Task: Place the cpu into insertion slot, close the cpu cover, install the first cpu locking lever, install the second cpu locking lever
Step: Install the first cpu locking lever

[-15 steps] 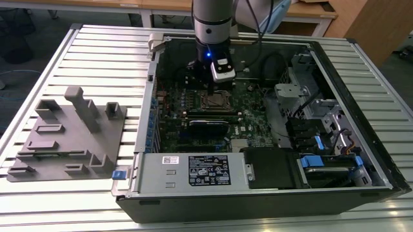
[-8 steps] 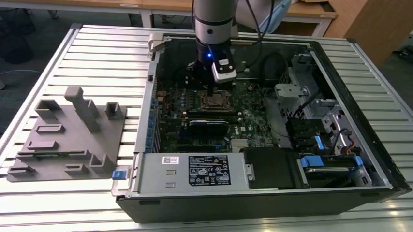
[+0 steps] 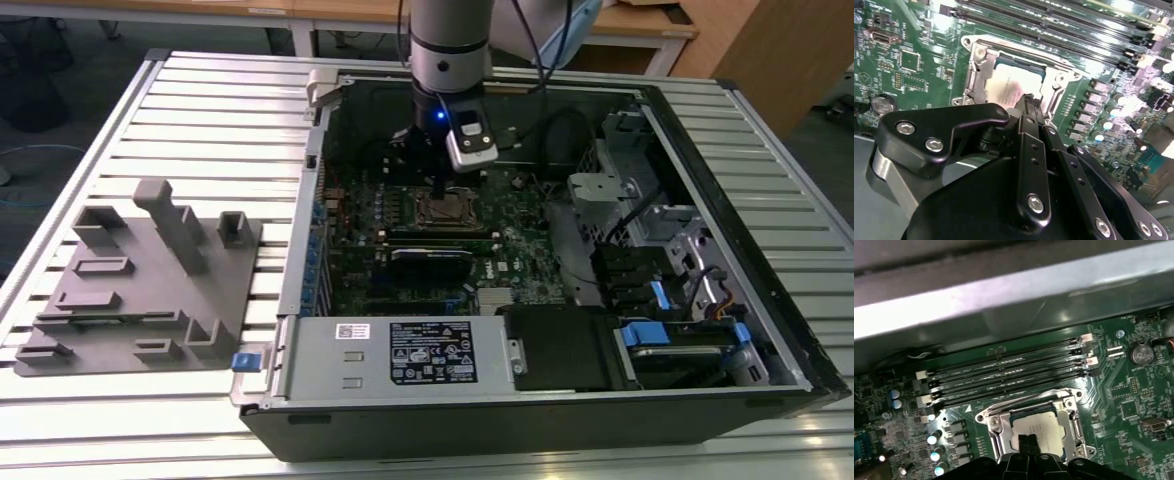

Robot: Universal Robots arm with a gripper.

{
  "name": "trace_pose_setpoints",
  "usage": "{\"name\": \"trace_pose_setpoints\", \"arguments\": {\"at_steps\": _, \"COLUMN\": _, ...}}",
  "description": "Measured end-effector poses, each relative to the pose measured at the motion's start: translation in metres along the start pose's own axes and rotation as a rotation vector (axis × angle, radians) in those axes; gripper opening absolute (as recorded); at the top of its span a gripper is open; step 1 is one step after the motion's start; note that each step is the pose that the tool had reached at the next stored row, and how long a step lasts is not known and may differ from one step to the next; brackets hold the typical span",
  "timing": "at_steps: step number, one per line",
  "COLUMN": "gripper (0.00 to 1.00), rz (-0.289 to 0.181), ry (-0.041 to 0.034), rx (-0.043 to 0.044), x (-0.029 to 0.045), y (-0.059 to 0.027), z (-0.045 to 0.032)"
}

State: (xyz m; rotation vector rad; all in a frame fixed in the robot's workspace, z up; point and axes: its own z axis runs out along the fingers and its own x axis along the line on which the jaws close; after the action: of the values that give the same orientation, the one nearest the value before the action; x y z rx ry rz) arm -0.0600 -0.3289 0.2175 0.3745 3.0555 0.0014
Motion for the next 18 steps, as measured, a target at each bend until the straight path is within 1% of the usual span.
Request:
{"name": "trace_pose_setpoints", "arguments": {"at_steps": 4, "gripper": 0.10, "rz": -0.002, "ry": 0.0002, "rx": -0.0002, "x": -0.0082, "y": 0.0018, "z": 0.0007}}
{"name": "trace_pose_setpoints", "arguments": {"at_steps": 5, "gripper": 0.10, "rz": -0.002, "ry": 0.0004, "rx": -0.0001, "x": -0.0093, "y": 0.0020, "z": 0.0007}}
{"name": "trace_pose_setpoints", "arguments": {"at_steps": 8, "gripper": 0.10, "rz": -0.002, "ry": 0.0007, "rx": 0.0001, "x": -0.0095, "y": 0.0020, "z": 0.0005}}
{"name": "trace_pose_setpoints", "arguments": {"at_steps": 13, "gripper": 0.10, "rz": -0.002, "ry": 0.0007, "rx": -0.0004, "x": -0.0098, "y": 0.0021, "z": -0.0054}}
{"name": "trace_pose_setpoints", "arguments": {"at_steps": 17, "gripper": 0.10, "rz": -0.002, "ry": 0.0006, "rx": -0.0007, "x": -0.0099, "y": 0.0021, "z": -0.0055}}
{"name": "trace_pose_setpoints", "arguments": {"at_steps": 18, "gripper": 0.10, "rz": -0.005, "ry": -0.0005, "rx": -0.0008, "x": -0.0099, "y": 0.0020, "z": -0.0056}}
